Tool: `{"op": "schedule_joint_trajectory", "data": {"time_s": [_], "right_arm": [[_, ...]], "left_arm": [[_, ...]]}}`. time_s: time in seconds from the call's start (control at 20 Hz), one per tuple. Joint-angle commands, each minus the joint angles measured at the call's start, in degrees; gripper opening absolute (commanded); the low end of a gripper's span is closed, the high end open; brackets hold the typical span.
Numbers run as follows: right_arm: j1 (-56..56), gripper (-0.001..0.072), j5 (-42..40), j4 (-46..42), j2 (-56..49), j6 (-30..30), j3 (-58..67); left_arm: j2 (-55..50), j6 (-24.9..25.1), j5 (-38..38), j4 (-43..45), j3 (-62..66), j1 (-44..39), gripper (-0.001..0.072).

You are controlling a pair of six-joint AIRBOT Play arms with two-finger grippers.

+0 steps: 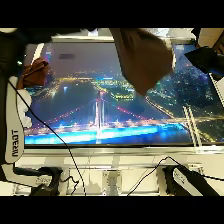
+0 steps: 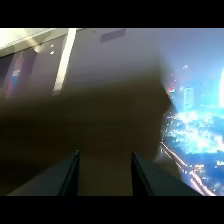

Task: Fold the shirts.

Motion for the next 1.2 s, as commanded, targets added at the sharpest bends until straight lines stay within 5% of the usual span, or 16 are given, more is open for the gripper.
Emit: {"op": "schedule_joint_trajectory", "data": {"time_s": [0.0,0.4,0.45,0.55,0.6,0.85,1.05,1.15], "right_arm": [[0.37,0.0359,-1.79,-1.49,0.07,-0.02,-0.42],[3.1,0.0363,5.33,-4.09,0.04,-0.15,-0.5],[3.89,0.0365,6.67,-5.09,0.04,-0.17,-0.66],[5.6,0.0364,8.09,-7.61,0.02,-0.2,-0.72],[6.38,0.0364,8.24,-8.48,0.02,-0.2,-0.72],[8.41,0.0364,8.7,-9.66,0.0,-0.17,-0.72],[8.41,0.0364,10.27,-12.83,0.02,-0.17,-0.72],[8.41,0.0364,11.43,-15.17,0.02,-0.15,-0.72]], "left_arm": [[0.0,-12.44,-1.18,12.85,-8.9,-3.63,0.0014],[-5.55,-12.0,-8.76,27.85,-29.4,-4.61,0.0022],[-6.03,-11.87,-8.61,28.0,-29.4,-4.61,0.0118],[-6.14,-11.69,-5.29,28.13,-29.22,-4.59,0.0612],[-6.14,-11.13,-4.31,28.52,-28.5,-4.48,0.0624],[-6.12,-10.12,-7.06,42.93,-18.27,-1.64,0.0613],[-5.68,-11.65,-20.0,65.29,-8.7,3.48,0.0301],[-4.87,-13.79,-22.1,60.78,-8.68,8.24,0.0288]]}}
